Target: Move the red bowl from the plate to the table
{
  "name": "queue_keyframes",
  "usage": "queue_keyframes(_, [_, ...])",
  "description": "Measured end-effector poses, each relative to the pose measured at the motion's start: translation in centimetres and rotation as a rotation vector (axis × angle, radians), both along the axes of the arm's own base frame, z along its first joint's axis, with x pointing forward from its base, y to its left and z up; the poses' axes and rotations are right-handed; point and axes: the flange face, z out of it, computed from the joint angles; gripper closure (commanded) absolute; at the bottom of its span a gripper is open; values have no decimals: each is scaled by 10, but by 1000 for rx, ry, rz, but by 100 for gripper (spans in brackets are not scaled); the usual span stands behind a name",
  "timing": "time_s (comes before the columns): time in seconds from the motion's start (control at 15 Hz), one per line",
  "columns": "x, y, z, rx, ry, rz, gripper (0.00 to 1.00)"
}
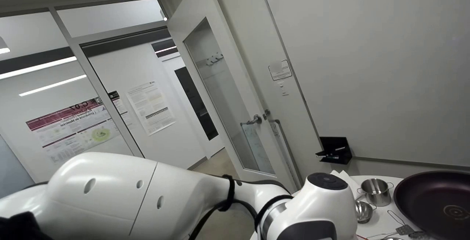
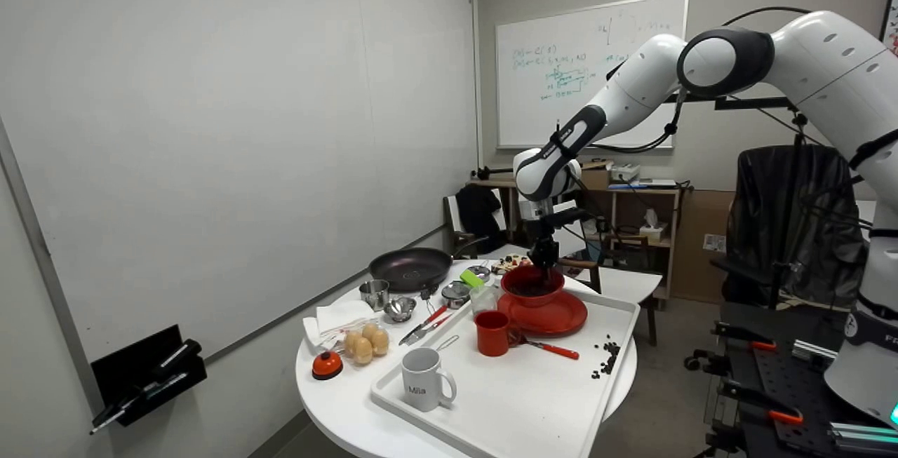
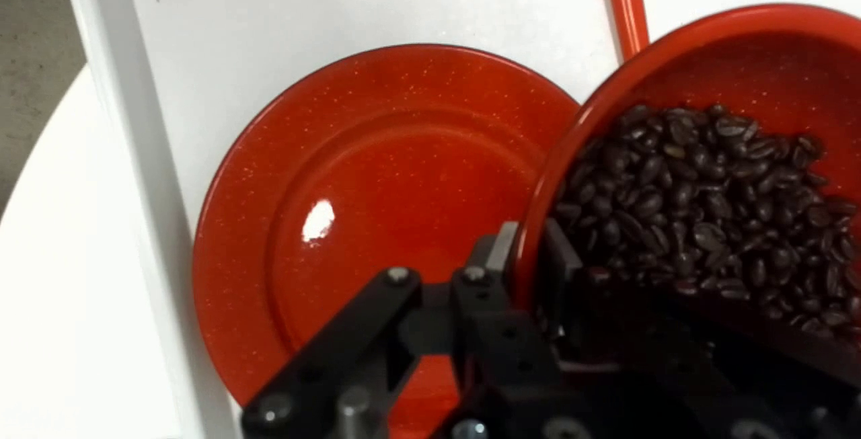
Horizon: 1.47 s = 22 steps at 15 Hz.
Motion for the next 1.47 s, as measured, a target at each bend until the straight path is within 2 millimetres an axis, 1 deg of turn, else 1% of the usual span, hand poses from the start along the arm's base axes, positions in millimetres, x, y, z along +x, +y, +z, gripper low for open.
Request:
queue_keyframes(0.27, [7, 38, 7, -15, 20, 117, 95])
queue_keyframes(0.47, [9, 62, 8, -15, 45, 211, 95])
queue_keyframes(0.73, [10, 88, 15, -21, 67, 341, 95])
queue_keyframes(1.2, [12, 140, 24, -14, 118, 586, 95])
queue_keyframes(1.47, [10, 159, 22, -26, 174, 707, 95])
